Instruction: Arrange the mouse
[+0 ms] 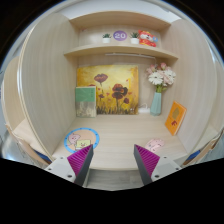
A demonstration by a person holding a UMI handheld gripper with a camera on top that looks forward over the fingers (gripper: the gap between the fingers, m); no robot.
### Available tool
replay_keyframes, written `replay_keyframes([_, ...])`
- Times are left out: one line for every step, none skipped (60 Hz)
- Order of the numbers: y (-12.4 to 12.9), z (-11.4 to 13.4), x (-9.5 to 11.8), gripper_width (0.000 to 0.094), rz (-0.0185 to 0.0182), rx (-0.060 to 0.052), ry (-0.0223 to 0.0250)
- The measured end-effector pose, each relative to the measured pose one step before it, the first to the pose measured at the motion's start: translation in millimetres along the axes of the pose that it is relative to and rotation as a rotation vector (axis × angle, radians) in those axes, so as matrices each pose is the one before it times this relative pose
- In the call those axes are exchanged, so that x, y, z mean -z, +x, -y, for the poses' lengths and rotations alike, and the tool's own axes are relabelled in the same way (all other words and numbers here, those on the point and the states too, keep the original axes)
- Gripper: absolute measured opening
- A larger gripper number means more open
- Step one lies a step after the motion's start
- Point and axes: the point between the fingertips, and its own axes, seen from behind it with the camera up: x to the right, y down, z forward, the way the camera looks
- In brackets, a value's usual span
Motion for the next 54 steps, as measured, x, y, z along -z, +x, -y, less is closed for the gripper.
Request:
replay_keyframes([-0.16,-3.57,0.09,0.082,0.00208,-0.0015,-0.00908])
replay_keyframes([0.06,-4.28,-0.67,0.0819,0.00275,0.0001,-0.00927])
replay_keyframes([0.2,-4.89,-1.02,0.082,0.00293,0.0017,-0.00983])
replay_keyframes([0.96,-5.37,-1.27,0.0822,0.00197,0.0029,-0.0099])
replay_keyframes([4.56,-4.83,2.38,0.0823,0.00488,0.0072,-0.01182])
replay_keyframes([2.6,-6.61,-2.8,0.0822,-0.00129,0.0047,-0.00657])
replay_keyframes([2.58,-5.68,-2.32,0.0822,-0.00214,0.0046,-0.00535])
replay_keyframes([2.82,-5.65,-1.75,0.0822,-0.00216,0.0044,-0.00569])
replay_keyframes([3.23,-6.22,-1.83,0.082,-0.00154,0.0043,-0.00647])
replay_keyframes([3.52,-6.69,-1.93,0.082,-0.0025,0.0027,-0.00778])
replay_keyframes([4.08,-6.63,-1.49,0.0821,-0.00428,0.0013,-0.00953])
replay_keyframes([1.41,-7.81,-3.18,0.082,-0.01056,-0.002,-0.00771])
replay_keyframes([5.36,-6.92,-1.64,0.0821,-0.00705,-0.0006,-0.01192])
replay_keyframes([9.62,-5.74,-0.35,0.0821,-0.00287,0.0008,-0.01557])
replay_keyframes([6.11,-6.27,-1.34,0.0819,-0.00869,-0.0043,-0.01231])
replay_keyframes([6.33,-5.99,-1.71,0.0821,-0.00885,-0.0061,-0.0118])
replay_keyframes([6.06,-5.49,-2.04,0.0819,-0.00777,-0.0077,-0.01175])
replay_keyframes([5.65,-5.08,-2.25,0.082,-0.00628,-0.0085,-0.012])
replay_keyframes([5.21,-5.18,-2.58,0.0821,-0.00499,-0.0094,-0.01265])
replay_keyframes([5.42,-4.83,-2.42,0.0822,-0.00466,-0.0101,-0.01293])
replay_keyframes([5.67,-4.02,-2.26,0.0822,-0.00559,-0.0103,-0.01171])
replay_keyframes([5.75,-3.02,-2.66,0.0822,-0.00676,-0.0091,-0.00939])
replay_keyframes([6.25,-2.5,-2.91,0.082,-0.00778,-0.0066,-0.00717])
replay_keyframes([5.93,-1.38,-2.7,0.0822,-0.00798,-0.0055,-0.00681])
replay_keyframes([5.78,-1.35,-3.3,0.0819,-0.00751,-0.0037,-0.00586])
replay_keyframes([5.03,-1.26,-3.63,0.0816,-0.00646,-0.0033,-0.00644])
replay_keyframes([4.75,-1.39,-4.02,0.0811,-0.00626,-0.0035,-0.00738])
replay_keyframes([4.6,-1.06,-4.51,0.0803,-0.00515,-0.0042,-0.00816])
replay_keyframes([4.56,-0.59,-4.4,0.0801,-0.00536,-0.005,-0.00906])
replay_keyframes([3.82,-0.63,-4.56,0.0798,-0.00457,-0.0061,-0.00905])
replay_keyframes([3.51,-0.17,-4.89,0.0799,-0.00339,-0.0062,-0.00816])
replay_keyframes([2.61,0.61,-4.88,0.08,-0.00178,-0.0063,-0.00745])
replay_keyframes([2.58,1.25,-5.0,0.08,-0.00092,-0.006,-0.0067])
replay_keyframes([2.63,1.27,-5.1,0.08,-0.00062,-0.0067,-0.00582])
replay_keyframes([2.4,2.02,-5.02,0.0799,-0.00131,-0.007,-0.00482])
replay_keyframes([2.0,2.27,-4.93,0.0801,-0.00171,-0.0059,-0.00403])
replay_keyframes([1.93,2.75,-5.06,0.0799,-0.00077,-0.0042,-0.00319])
replay_keyframes([1.62,2.37,-5.23,0.0799,0.0001,-0.0035,-0.00373])
replay_keyframes([1.73,2.48,-5.21,0.08,0.00008,-0.0029,-0.00424])
replay_keyframes([1.61,2.76,-5.03,0.0799,-0.00059,-0.002,-0.00406])
replay_keyframes([1.45,3.13,-4.92,0.0801,-0.00075,-0.0021,-0.00319])
replay_keyframes([1.39,3.3,-5.02,0.08,-0.00071,-0.0022,-0.00246])
replay_keyframes([1.18,3.41,-4.92,0.0799,-0.00045,-0.0025,-0.00313])
replay_keyframes([1.1,2.75,-5.11,0.08,-0.00044,-0.0027,-0.00415])
replay_keyframes([0.78,2.53,-5.03,0.0801,-0.00085,-0.0024,-0.00484])
replay_keyframes([1.21,3.01,-4.95,0.0802,-0.00139,-0.0014,-0.00513])
replay_keyframes([1.2,2.84,-4.59,0.0804,-0.0026,-0.0005,-0.00555])
replay_keyframes([1.32,2.86,-4.78,0.0807,-0.00334,-0.0006,-0.00554])
replay_keyframes([1.25,3.1,-4.94,0.0808,-0.00262,-0.0007,-0.00491])
replay_keyframes([0.77,3.27,-4.79,0.0808,-0.00118,-0.001,-0.00468])
replay_keyframes([0.52,3.38,-4.67,0.0804,0.00117,-0.0005,-0.00456])
replay_keyframes([-0.12,3.06,-4.8,0.0806,0.00257,-0.0008,-0.00455])
replay_keyframes([0.19,3.23,-4.41,0.0805,0.00268,-0.0004,-0.00456])
replay_keyframes([0.34,3.31,-3.92,0.0807,0.00209,0.0,-0.00505])
